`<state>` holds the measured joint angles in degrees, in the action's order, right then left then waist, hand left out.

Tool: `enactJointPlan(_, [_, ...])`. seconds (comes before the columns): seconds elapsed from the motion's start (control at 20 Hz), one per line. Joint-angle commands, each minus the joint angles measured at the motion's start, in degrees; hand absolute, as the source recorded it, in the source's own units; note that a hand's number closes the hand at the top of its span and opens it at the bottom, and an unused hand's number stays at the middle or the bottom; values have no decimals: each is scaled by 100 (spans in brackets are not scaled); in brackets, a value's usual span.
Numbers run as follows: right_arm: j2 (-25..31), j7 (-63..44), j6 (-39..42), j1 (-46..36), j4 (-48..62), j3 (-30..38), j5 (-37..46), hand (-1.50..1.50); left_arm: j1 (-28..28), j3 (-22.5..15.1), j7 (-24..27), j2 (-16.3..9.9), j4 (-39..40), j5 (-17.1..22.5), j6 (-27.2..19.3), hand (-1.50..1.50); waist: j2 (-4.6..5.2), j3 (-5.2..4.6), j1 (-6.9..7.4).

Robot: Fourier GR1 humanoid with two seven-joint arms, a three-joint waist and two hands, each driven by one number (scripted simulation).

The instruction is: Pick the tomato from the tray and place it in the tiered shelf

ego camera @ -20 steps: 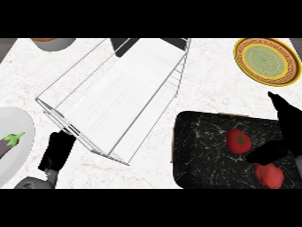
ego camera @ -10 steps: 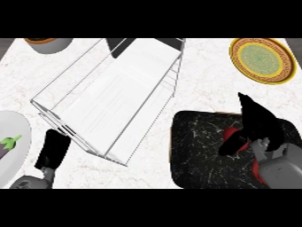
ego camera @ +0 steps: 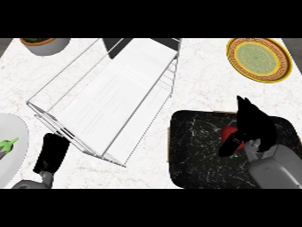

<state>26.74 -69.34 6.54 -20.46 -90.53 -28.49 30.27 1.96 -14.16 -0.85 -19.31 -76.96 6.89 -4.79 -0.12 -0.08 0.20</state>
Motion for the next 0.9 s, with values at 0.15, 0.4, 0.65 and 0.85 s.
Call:
enactJointPlan(0.15, [-261,-984,441,-80,342,236,208,-150,172,61,-59,111,164,-91,11,0,15,2,-32])
enactJointPlan(0.4, [-594,-732,335,55,773,191,540,-150,43,170,5,-12,78,-42,222,0,17,4,2])
enactJointPlan(0.65, [-753,-734,594,16,822,274,737,-150,254,143,-82,295,201,-203,13,0,19,3,-19])
enactJointPlan(0.85, [-1077,-458,278,222,1128,296,1121,-150,196,298,-23,77,243,-154,346,0,17,6,4])
